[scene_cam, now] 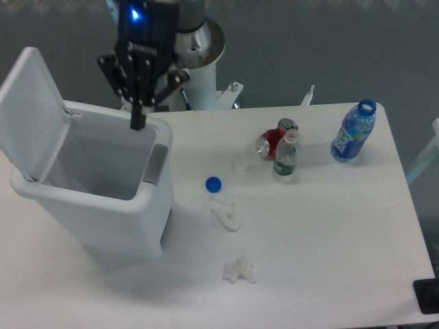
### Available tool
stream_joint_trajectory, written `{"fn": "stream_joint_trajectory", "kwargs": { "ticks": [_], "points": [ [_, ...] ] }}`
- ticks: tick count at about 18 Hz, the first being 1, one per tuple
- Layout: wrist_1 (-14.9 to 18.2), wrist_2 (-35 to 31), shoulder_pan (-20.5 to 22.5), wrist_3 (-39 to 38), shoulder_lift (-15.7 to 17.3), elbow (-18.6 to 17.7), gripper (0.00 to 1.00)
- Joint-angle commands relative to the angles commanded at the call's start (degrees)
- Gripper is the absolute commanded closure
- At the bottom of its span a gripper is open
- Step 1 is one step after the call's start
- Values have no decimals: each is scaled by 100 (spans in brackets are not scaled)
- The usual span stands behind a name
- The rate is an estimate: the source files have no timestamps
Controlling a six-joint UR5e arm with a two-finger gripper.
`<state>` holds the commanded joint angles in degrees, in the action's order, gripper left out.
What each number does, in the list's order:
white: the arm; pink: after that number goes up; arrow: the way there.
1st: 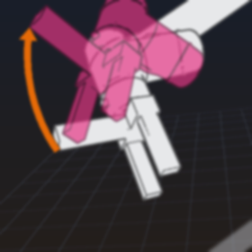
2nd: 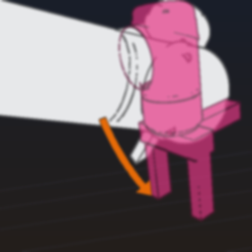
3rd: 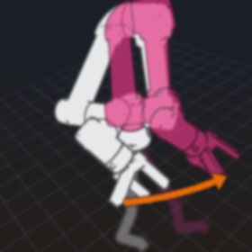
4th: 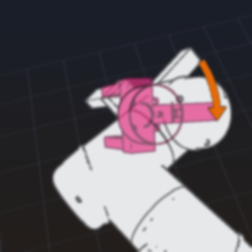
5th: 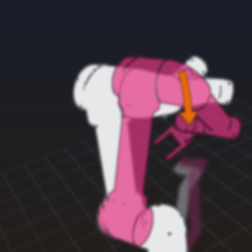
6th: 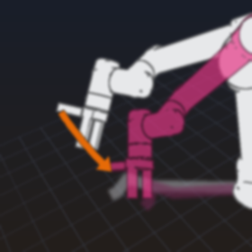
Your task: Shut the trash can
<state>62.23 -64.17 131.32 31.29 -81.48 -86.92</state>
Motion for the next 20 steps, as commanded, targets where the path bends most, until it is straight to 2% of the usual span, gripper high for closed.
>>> {"fn": "stream_joint_trajectory", "kwargs": {
  "ticks": [5,8,10,15,20],
  "points": [
    [-9,72,-958,-123,247,0,100],
    [-26,72,-1371,-80,194,17,100],
    [87,37,-1652,-62,63,123,100],
    [79,-296,-1917,-53,-289,149,100],
    [123,-719,-1944,0,-316,158,100]
  ]
}}
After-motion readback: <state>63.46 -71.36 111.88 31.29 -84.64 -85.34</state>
